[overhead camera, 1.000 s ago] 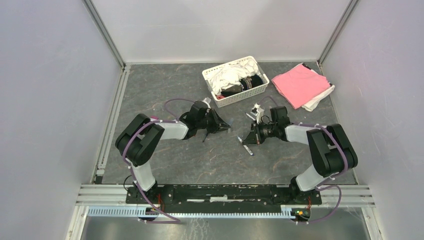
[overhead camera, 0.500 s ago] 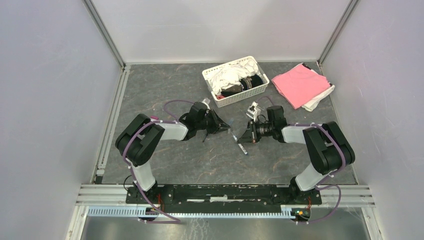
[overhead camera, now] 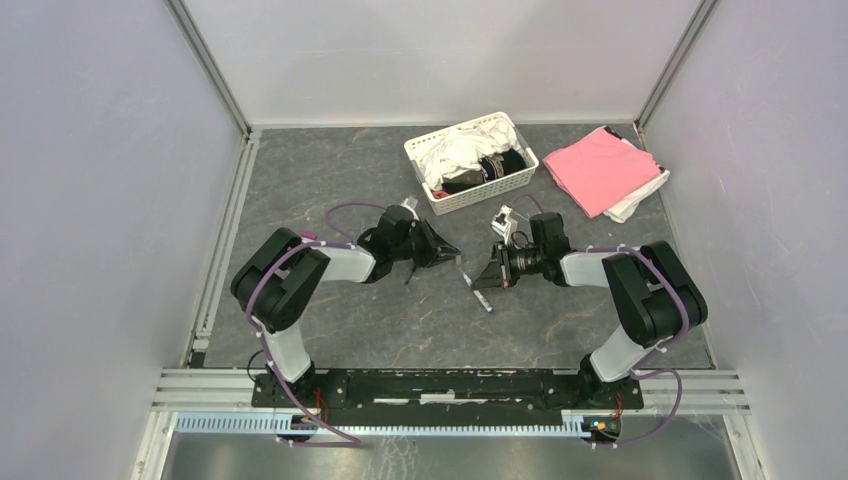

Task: Insert the pens into the pen caps
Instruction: Insert the pen cap onto the pen.

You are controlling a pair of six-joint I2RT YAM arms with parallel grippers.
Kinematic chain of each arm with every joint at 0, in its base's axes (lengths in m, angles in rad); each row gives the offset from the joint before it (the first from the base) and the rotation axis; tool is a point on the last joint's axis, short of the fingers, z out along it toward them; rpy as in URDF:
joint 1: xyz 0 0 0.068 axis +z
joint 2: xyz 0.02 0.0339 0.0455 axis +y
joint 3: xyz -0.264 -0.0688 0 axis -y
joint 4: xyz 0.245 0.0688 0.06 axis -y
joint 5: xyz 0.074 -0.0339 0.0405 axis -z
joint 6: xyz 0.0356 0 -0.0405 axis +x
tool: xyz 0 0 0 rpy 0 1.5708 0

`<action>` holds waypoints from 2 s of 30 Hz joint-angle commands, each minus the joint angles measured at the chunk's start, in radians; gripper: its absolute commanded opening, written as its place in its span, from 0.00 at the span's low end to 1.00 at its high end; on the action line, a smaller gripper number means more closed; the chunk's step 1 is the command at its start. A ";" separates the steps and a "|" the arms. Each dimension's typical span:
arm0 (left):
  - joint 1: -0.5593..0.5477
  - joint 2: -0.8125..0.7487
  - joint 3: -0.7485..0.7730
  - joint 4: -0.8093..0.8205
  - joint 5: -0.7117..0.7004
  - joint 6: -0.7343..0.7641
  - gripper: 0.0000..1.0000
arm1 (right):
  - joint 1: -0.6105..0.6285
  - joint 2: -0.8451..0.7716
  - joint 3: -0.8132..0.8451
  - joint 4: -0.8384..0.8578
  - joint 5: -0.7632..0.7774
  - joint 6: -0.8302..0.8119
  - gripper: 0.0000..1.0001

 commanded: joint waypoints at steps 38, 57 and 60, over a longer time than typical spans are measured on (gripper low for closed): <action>-0.007 -0.004 -0.015 0.063 -0.018 -0.068 0.10 | 0.015 0.048 0.037 0.163 0.079 0.199 0.00; -0.013 -0.048 -0.018 -0.037 -0.088 -0.047 0.08 | 0.037 0.012 -0.003 0.187 0.195 0.274 0.00; -0.013 -0.053 -0.013 -0.047 -0.098 -0.048 0.08 | 0.046 0.009 -0.002 0.191 0.190 0.275 0.00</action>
